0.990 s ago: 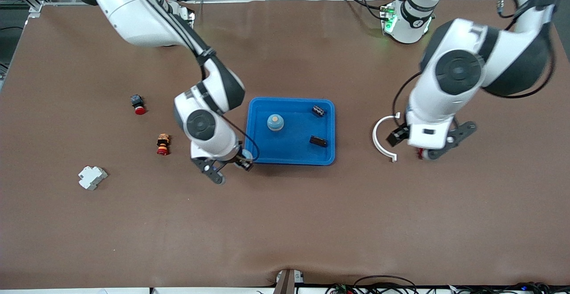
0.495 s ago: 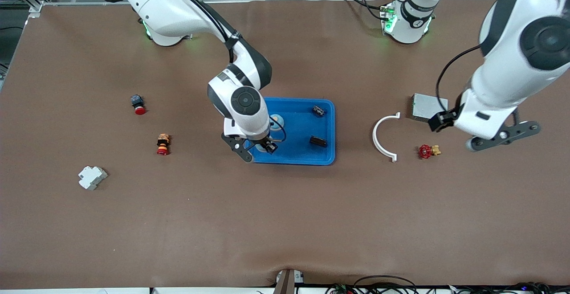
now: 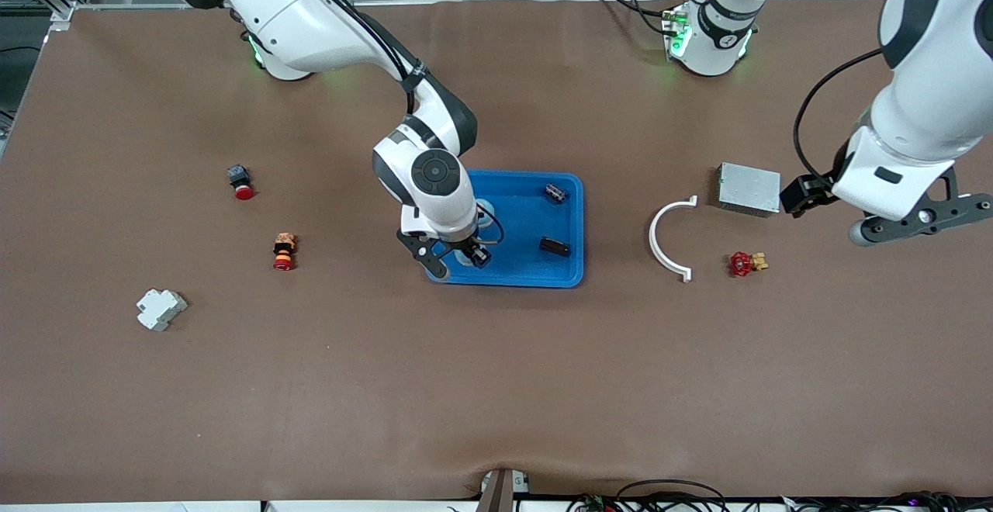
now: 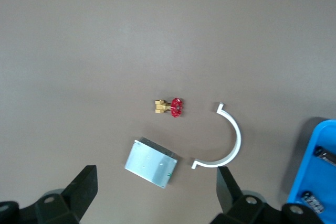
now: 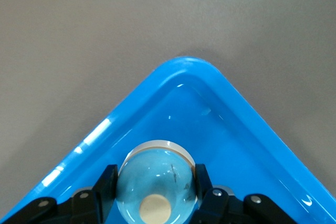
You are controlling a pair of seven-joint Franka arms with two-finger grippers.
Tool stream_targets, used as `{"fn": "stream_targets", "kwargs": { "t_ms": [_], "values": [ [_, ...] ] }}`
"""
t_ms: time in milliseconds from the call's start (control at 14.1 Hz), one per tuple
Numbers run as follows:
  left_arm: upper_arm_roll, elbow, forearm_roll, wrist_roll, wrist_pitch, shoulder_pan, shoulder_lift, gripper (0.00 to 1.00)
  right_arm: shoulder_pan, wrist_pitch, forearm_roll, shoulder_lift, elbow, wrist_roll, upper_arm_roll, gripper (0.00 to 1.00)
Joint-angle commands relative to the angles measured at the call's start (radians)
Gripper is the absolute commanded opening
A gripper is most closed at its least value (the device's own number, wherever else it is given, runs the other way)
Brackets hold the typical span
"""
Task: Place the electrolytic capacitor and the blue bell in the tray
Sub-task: 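Carry the blue button to the tray with the right gripper, then lower the button into the tray and open the right gripper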
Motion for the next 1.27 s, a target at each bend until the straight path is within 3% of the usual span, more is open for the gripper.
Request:
{"fn": "stream_targets", "kwargs": {
  "t_ms": [0,141,353,565,990,1060,1131,1202],
  "values": [
    [-0.003,-0.008,0.001,0.079,-0.009,0.04,-0.034,1.0,0.017,0.01,-0.021,0.008,-0.006,0.033,-0.008,0.0],
    [0.038,-0.017,-0.083,0.21,0.009,0.043,-0.08,1.0,0.025,0.012,-0.03,0.02,-0.004,0.047,-0.011,0.0],
    [0.263,-0.065,-0.197,0.263,0.001,-0.091,-0.15,1.0,0.031,0.046,-0.039,0.039,-0.004,0.065,-0.011,0.0],
    [0.381,-0.145,-0.277,0.261,0.001,-0.185,-0.233,1.0,0.035,0.055,-0.051,0.056,-0.004,0.073,-0.011,0.0],
    [0.394,-0.26,-0.311,0.265,0.001,-0.202,-0.35,1.0,0.034,0.073,-0.051,0.066,0.001,0.095,-0.021,0.0],
    [0.391,-0.273,-0.311,0.254,0.001,-0.202,-0.364,1.0,0.034,0.073,-0.051,0.066,0.001,0.098,-0.021,0.72],
    [0.385,-0.283,-0.311,0.252,0.0,-0.202,-0.37,1.0,0.043,0.07,-0.059,0.066,-0.001,0.101,-0.024,1.0],
    [0.377,-0.281,-0.306,0.254,0.001,-0.199,-0.375,1.0,0.045,0.07,-0.067,0.065,0.001,0.104,-0.032,1.0]
  ]
}}
